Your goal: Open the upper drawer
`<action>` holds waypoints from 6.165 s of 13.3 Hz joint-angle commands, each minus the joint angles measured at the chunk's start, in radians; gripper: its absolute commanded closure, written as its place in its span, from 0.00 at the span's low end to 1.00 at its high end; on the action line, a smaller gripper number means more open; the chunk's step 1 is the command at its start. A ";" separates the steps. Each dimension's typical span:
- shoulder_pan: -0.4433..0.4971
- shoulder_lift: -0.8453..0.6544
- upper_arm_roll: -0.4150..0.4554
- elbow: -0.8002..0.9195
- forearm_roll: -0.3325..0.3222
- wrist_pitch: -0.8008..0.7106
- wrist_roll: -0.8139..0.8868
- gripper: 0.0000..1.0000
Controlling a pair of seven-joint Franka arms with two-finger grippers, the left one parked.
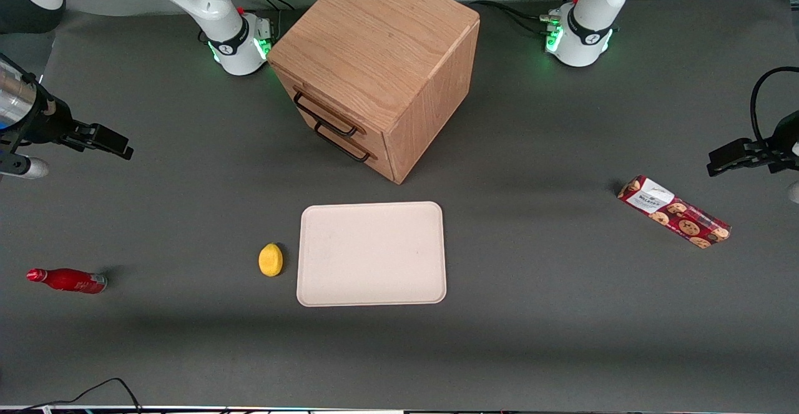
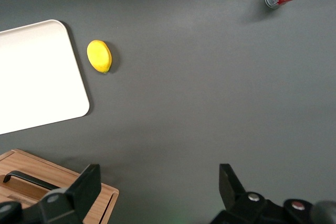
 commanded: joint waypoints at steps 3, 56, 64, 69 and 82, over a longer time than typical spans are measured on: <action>0.002 0.008 0.002 0.030 -0.015 -0.019 0.009 0.00; 0.589 0.125 -0.112 -0.138 0.330 0.048 -0.432 0.00; 0.589 0.131 -0.085 -0.237 0.330 0.184 -0.507 0.00; 0.591 0.143 -0.079 -0.275 0.330 0.220 -0.609 0.00; 0.566 0.197 -0.079 -0.277 0.318 0.342 -0.796 0.00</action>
